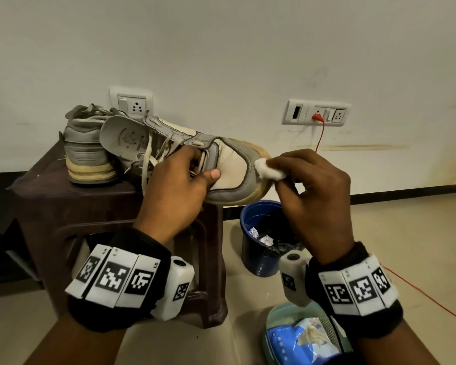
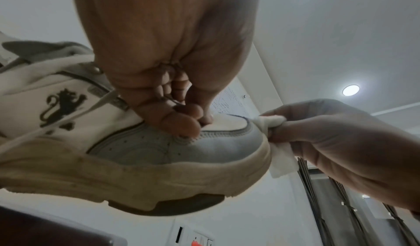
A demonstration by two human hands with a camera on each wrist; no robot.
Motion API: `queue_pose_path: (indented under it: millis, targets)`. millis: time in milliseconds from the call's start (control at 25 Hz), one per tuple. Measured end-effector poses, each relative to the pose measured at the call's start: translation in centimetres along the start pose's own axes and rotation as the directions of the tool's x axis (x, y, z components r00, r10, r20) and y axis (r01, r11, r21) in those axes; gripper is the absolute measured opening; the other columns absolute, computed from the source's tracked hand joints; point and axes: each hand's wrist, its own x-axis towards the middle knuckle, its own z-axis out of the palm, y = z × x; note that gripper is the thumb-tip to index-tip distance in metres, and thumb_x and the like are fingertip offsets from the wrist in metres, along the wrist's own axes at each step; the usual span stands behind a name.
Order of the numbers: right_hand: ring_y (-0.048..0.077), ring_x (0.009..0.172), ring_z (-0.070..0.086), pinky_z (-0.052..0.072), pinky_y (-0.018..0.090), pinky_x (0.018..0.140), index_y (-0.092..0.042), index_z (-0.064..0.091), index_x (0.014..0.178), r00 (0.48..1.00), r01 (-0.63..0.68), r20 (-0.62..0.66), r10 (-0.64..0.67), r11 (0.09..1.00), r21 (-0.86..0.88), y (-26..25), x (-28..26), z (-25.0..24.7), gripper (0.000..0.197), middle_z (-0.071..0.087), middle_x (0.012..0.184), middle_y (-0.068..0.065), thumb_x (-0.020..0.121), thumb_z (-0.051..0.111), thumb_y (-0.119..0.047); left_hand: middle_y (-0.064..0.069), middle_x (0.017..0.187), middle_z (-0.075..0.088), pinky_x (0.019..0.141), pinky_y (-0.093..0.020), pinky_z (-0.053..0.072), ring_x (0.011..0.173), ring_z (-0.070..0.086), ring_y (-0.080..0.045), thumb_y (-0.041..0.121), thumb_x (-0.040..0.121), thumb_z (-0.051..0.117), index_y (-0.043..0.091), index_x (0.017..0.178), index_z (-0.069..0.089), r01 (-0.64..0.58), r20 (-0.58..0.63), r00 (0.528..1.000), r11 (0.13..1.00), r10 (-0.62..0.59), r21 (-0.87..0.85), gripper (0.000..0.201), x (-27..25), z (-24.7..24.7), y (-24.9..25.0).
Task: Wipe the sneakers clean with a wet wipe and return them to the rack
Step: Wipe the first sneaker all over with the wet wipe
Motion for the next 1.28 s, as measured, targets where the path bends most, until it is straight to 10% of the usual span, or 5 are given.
queue_pose_path:
  millis: [440, 600, 1000, 1280]
  targets:
    - [0.008, 0.078, 0.060, 0.051, 0.018, 0.070, -0.009, 0.072, 0.097, 0.992, -0.025, 0.123, 0.024, 1.000, 0.004, -0.9, -0.9, 0.1, 0.017, 0.067, 0.092, 0.001, 0.081, 0.072, -0.005, -0.003, 0.077, 0.067, 0.065, -0.046, 0.058, 0.066, 0.068, -0.026, 0.027, 0.079, 0.075, 0.021, 0.089, 0.063, 0.034, -0.140, 0.989, 0.993, -0.049, -0.113, 0.017, 0.0, 0.4, 0.2]
    - [0.010, 0.079, 0.060, 0.050, 0.017, 0.069, -0.004, 0.071, 0.095, 0.998, -0.025, -0.057, 0.023, 0.999, -0.043, -0.5, -1.0, 1.2, 0.013, 0.067, 0.091, 0.006, 0.082, 0.070, -0.003, -0.004, 0.078, 0.067, 0.055, -0.031, 0.058, 0.050, 0.066, -0.014, 0.025, 0.082, 0.073, 0.020, 0.089, 0.061, 0.024, -0.135, 0.990, 0.992, -0.040, -0.120, 0.015, 0.0, 0.5, 0.9]
    - [0.014, 0.083, 0.060, 0.048, 0.015, 0.075, 0.003, 0.070, 0.095, 0.976, 0.050, -0.213, -0.053, 0.999, -0.020, -0.2, 0.0, 0.3, 0.015, 0.067, 0.093, 0.013, 0.080, 0.068, 0.006, 0.000, 0.084, 0.069, 0.064, -0.046, 0.059, 0.073, 0.070, -0.025, 0.028, 0.077, 0.076, 0.019, 0.092, 0.067, 0.028, -0.163, 0.984, 0.974, -0.066, -0.224, 0.019, -0.7, 0.6, 1.7]
    - [0.014, 0.085, 0.061, 0.050, 0.017, 0.076, 0.004, 0.070, 0.096, 0.952, 0.108, -0.287, -0.110, 0.994, -0.022, -1.5, 0.3, -1.6, 0.015, 0.067, 0.093, 0.015, 0.081, 0.068, 0.004, -0.003, 0.049, 0.061, 0.042, -0.028, 0.049, 0.036, 0.054, -0.016, 0.026, 0.082, 0.074, 0.011, 0.078, 0.064, 0.130, -0.040, 0.986, 0.902, -0.160, -0.411, 0.019, -2.5, -0.8, 5.3]
